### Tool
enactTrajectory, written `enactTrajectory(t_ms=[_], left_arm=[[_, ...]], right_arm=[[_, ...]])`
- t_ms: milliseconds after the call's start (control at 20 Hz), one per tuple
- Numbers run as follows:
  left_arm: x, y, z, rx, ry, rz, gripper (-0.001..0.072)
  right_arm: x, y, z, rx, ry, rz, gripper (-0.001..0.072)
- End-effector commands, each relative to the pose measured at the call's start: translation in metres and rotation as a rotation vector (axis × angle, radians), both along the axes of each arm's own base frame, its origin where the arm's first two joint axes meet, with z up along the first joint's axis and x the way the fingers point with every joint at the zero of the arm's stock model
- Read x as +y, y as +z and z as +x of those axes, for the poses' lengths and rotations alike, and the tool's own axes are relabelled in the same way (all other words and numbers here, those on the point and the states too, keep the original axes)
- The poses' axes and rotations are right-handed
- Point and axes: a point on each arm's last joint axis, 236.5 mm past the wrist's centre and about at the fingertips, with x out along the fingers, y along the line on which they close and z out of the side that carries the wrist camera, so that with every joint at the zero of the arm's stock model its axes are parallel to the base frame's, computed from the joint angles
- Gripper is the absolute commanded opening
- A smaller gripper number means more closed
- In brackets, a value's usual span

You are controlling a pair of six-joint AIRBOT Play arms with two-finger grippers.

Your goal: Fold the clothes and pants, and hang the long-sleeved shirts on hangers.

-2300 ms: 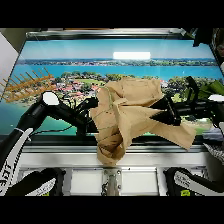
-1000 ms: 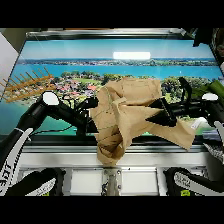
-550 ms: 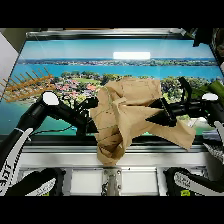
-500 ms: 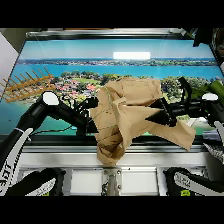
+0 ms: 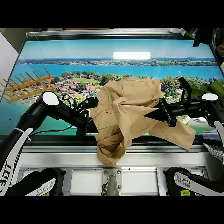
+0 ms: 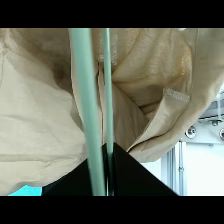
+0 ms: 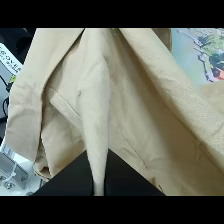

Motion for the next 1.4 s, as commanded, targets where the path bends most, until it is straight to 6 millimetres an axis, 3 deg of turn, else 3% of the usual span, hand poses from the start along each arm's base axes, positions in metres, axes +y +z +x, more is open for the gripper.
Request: enactTrajectory(t_ms=[0, 350, 400, 450, 500, 800, 1100, 1350], left_arm=[[0.000, 0.000, 0.000, -0.001, 0.000, 0.000, 0.0011], [0.002, -0.002, 0.000, -0.003, -0.002, 0.009, 0.0013], [0.002, -0.002, 0.000, -0.003, -0.002, 0.009, 0.0085], [0.002, -0.002, 0.001, -0.003, 0.001, 0.009, 0.0367], [0.001, -0.002, 0.002, 0.002, 0.017, 0.014, 0.0450], [0.002, -0.003, 0.009, 0.039, 0.093, 0.032, 0.0453], [0.018, 0.000, 0.018, 0.164, 0.254, 0.059, 0.0453], [0.011, 0.005, 0.024, 0.171, 0.292, 0.034, 0.0453]], right_arm=[[0.000, 0.000, 0.000, 0.001, -0.001, 0.000, 0.0016], [0.000, 0.000, 0.000, 0.001, -0.001, 0.000, 0.0012], [0.000, 0.000, 0.000, 0.001, -0.001, 0.000, 0.0011], [0.000, 0.000, 0.000, 0.001, -0.001, 0.000, 0.0011], [0.000, 0.000, 0.000, 0.001, -0.001, 0.000, 0.0011], [0.001, 0.006, 0.003, -0.004, -0.013, 0.026, 0.0008], [0.003, 0.017, 0.008, -0.014, -0.034, 0.072, 0.0009], [0.004, 0.027, 0.019, -0.030, -0.077, 0.117, 0.0008]])
